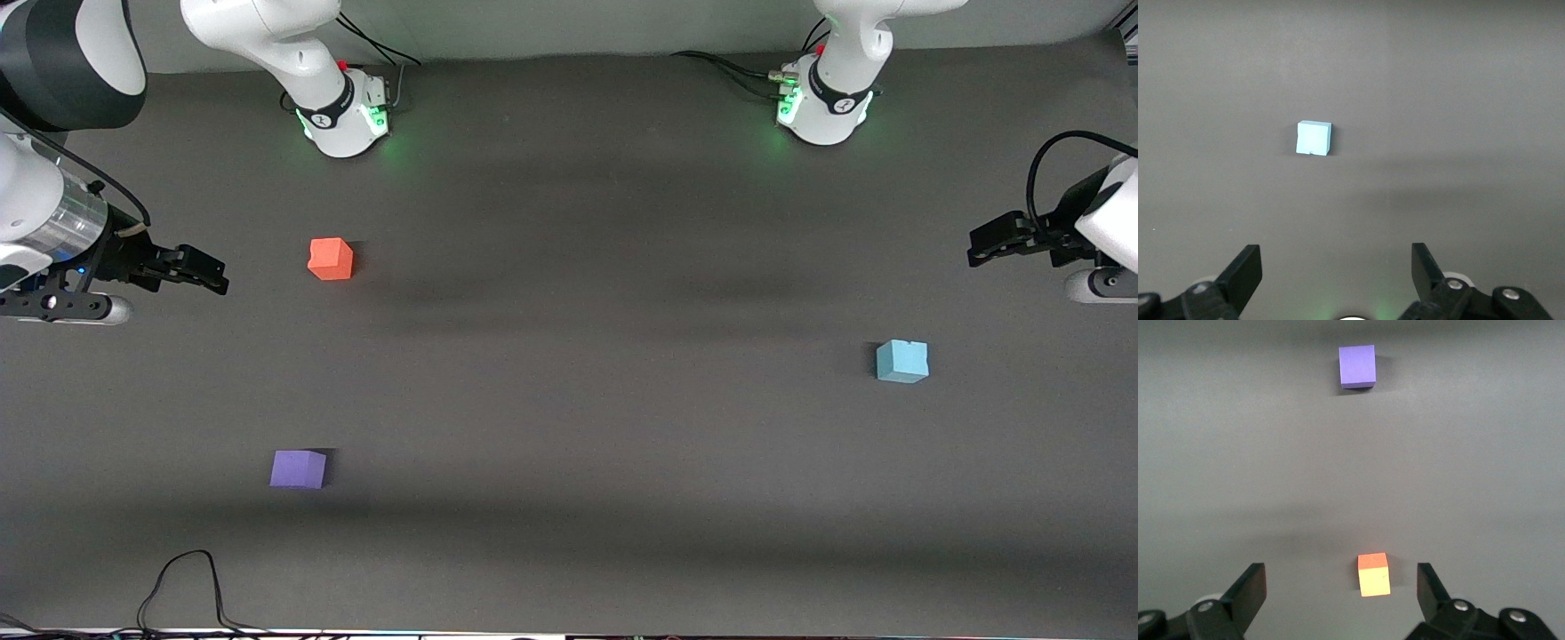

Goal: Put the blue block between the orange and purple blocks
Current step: 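Move the left gripper toward the light blue cube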

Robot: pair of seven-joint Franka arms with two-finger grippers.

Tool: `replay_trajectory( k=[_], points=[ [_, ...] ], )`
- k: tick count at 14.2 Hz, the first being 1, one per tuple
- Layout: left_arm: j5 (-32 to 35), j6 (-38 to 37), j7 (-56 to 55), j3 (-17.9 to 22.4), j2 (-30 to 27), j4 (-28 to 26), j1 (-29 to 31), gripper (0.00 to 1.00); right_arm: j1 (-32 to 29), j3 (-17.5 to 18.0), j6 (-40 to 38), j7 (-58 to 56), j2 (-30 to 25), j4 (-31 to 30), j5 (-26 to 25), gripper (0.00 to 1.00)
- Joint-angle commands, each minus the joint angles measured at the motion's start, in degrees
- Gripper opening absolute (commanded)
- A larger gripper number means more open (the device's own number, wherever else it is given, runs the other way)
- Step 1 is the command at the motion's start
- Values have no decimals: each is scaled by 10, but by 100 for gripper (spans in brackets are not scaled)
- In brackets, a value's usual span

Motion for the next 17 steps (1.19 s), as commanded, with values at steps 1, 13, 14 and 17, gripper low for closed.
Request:
replay_trajectory(
  k=[1, 13, 14, 17],
  points=[
    [-5, -5, 10, 5, -12, -9, -4, 100, 1, -3, -9, -10, 7, 13, 2, 100],
    [2, -6, 118, 14, -31, -37, 20, 100, 0, -4, -8, -10, 8, 11, 2, 100],
    [2, 5, 135, 14, -53, -70, 28, 100, 0, -4, -7, -10, 8, 11, 2, 100],
    [13, 65, 134, 14, -125, -183, 29, 100, 0, -4, -5, -11, 7, 9, 2, 100]
  ],
)
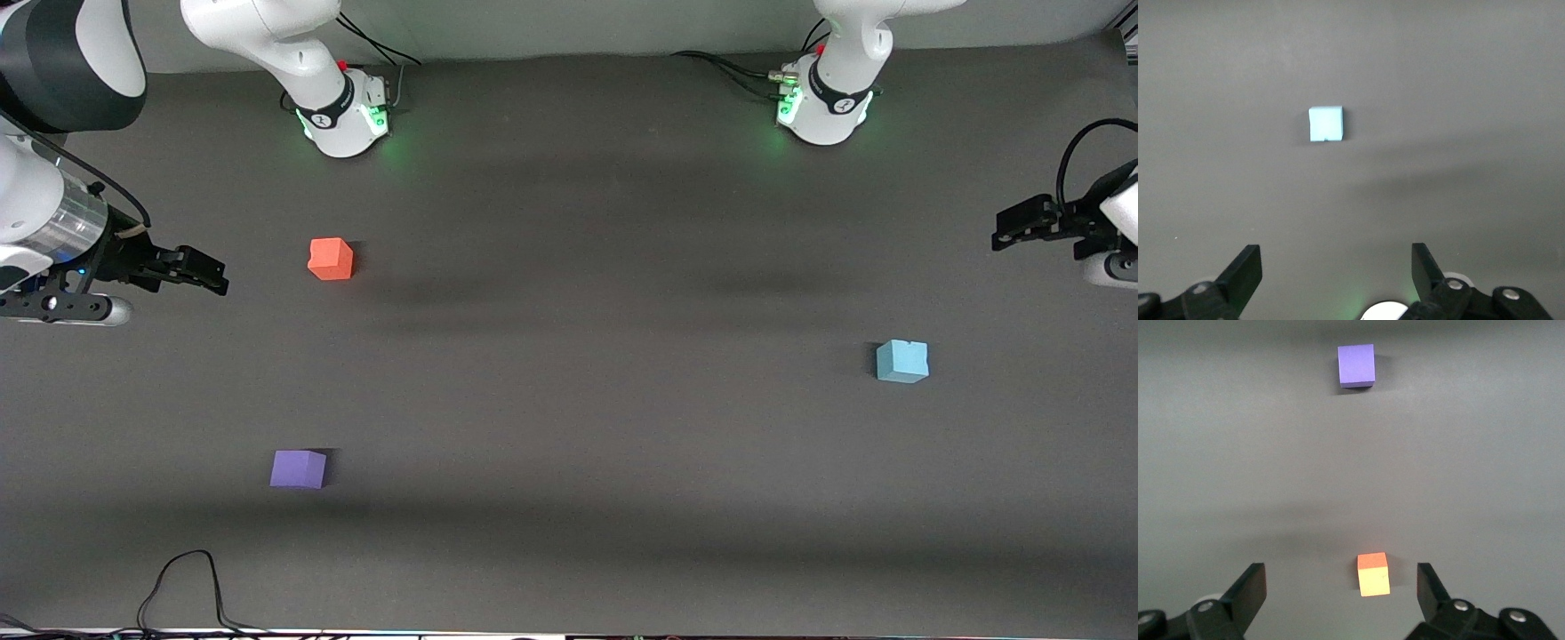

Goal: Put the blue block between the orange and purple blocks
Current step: 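Move the left gripper toward the light blue cube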

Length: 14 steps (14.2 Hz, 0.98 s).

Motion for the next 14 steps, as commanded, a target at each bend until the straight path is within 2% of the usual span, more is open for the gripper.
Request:
replay_trajectory(
  k=[1, 7, 11, 14],
  points=[
    [8, 74, 22, -1, -99, -142, 0, 100, 1, -4, -3, -11, 5, 9, 2, 100],
    [29, 111, 41, 0, -63, -147, 1, 100, 0, -5, -3, -11, 5, 9, 2, 100],
    [29, 168, 54, 1, 8, -147, 1, 100, 0, -6, -3, -11, 6, 8, 12, 100],
    [30, 230, 65, 1, 67, -153, 23, 100, 0, -11, -2, -12, 5, 8, 17, 100]
  ],
)
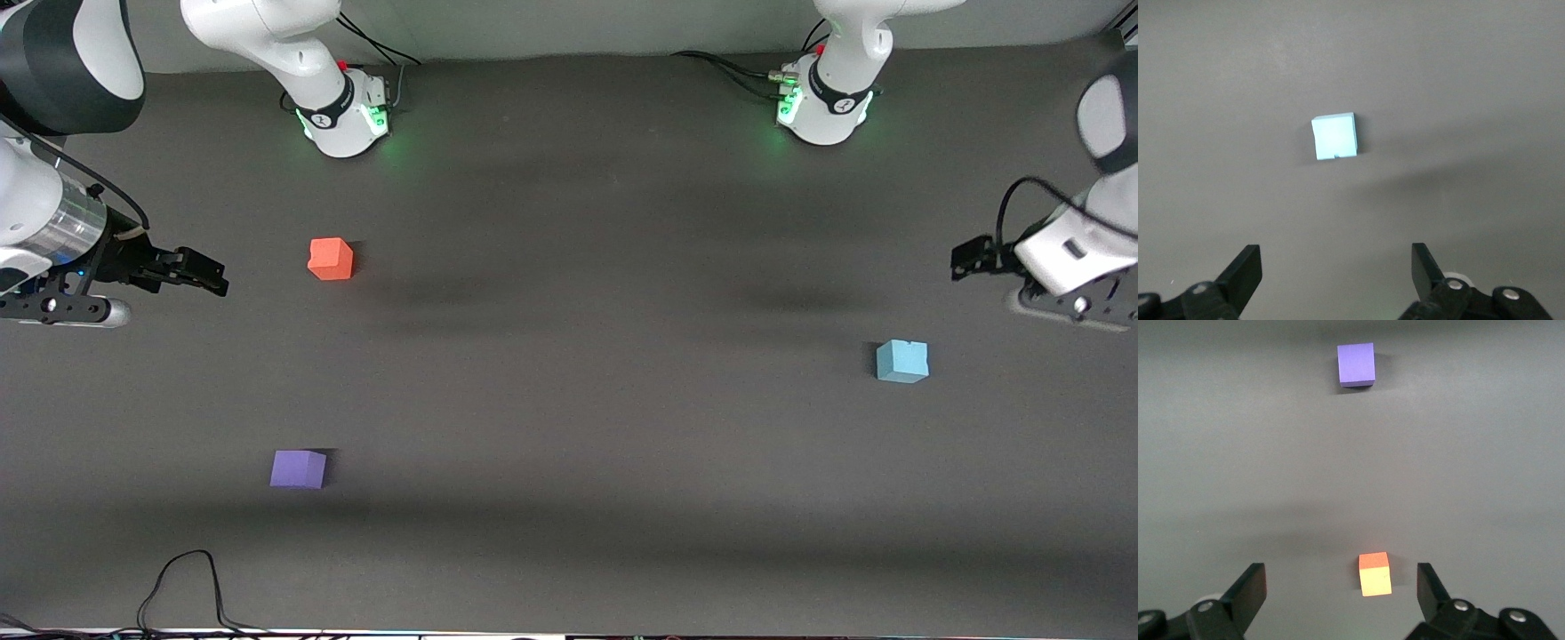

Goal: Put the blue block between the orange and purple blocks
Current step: 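Lower the left gripper onto the light blue cube and grasp it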

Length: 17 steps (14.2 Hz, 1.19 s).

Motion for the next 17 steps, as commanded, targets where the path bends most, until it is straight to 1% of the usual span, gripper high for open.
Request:
replay_trajectory(
  k=[1, 3, 4, 8, 10, 12, 13, 16, 17],
  points=[
    [7, 71, 21, 0, 43, -21, 14, 100, 1, -8, -2, -13, 3, 7, 12, 100],
    [6, 164, 22, 0, 47, -82, 15, 100, 1, -9, -2, -14, 3, 8, 14, 100],
    [6, 203, 21, 0, 60, -100, 14, 100, 1, -9, -3, -14, 3, 7, 14, 100],
    [7, 295, 21, 0, 134, -106, 13, 100, 1, -10, -3, -14, 3, 7, 14, 100],
    [8, 343, 21, 0, 154, -123, 10, 100, 1, -10, -2, -14, 3, 7, 14, 100],
    [14, 404, 22, 0, 166, -152, 11, 100, 1, -11, -3, -14, 3, 7, 14, 100],
    [14, 425, 21, 0, 178, -156, 11, 100, 1, -11, -3, -14, 3, 7, 15, 100],
    [16, 470, 24, 0, 212, -156, 8, 100, 1, -11, -2, -14, 4, 7, 15, 100],
    [17, 472, 24, 0, 216, -156, 10, 100, 1, -11, -2, -14, 4, 7, 15, 100]
  ],
)
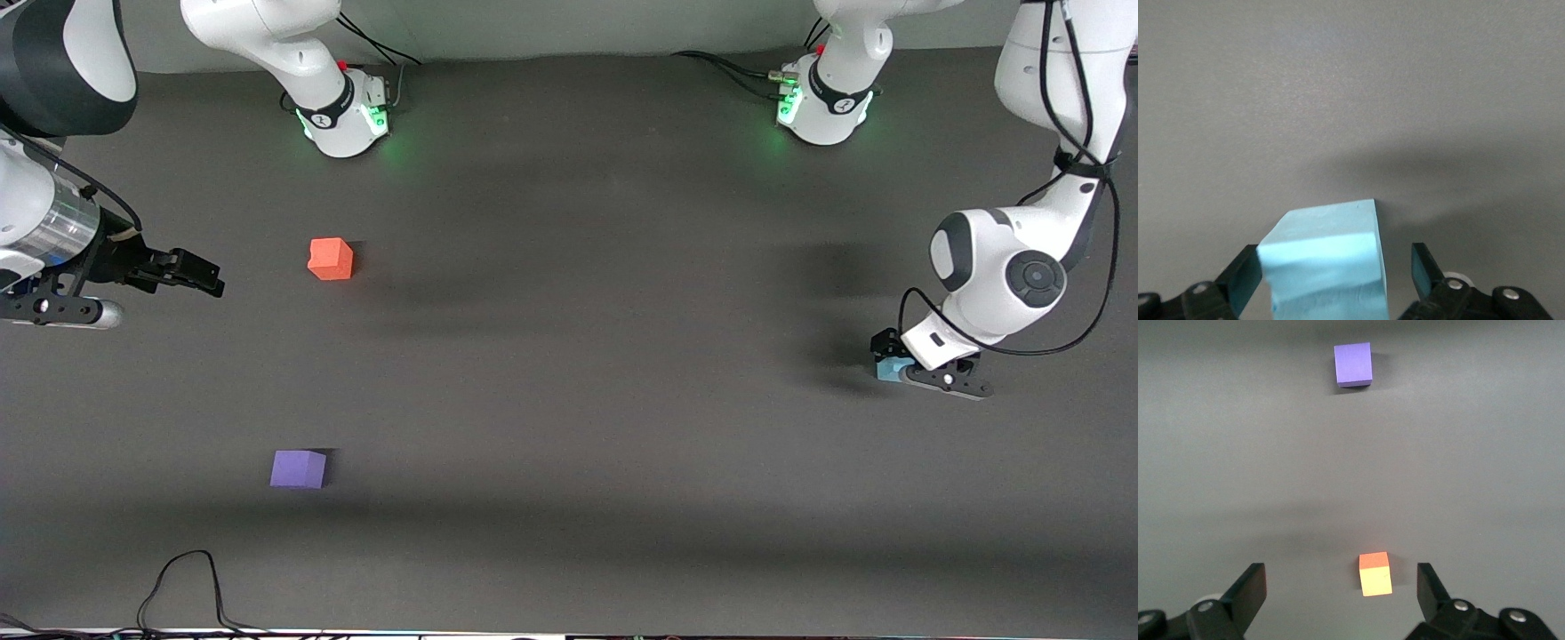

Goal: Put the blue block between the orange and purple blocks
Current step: 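Lower the left gripper onto the light blue cube and grasp it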

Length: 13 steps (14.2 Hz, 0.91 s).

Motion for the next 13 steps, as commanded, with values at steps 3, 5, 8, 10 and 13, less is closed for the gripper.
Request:
replay_trajectory(
  k=[3, 5, 8, 10, 13],
  points=[
    [8, 10, 8, 2, 5, -3, 0, 66, 1, -5, -2, -14, 2, 4, 11, 100],
    [8, 4, 5, 2, 3, 1, -1, 32, 1, -5, -2, -14, 2, 4, 11, 100],
    [8, -41, 4, 2, -2, 23, -1, 27, 1, -5, -1, -14, 3, 4, 11, 100],
    [7, -108, -9, 0, -17, 57, -5, 27, 1, -6, -1, -14, 3, 4, 11, 100],
    [6, -278, -106, -3, -41, 145, -53, 27, 1, -6, -1, -14, 2, 4, 11, 100]
  ],
)
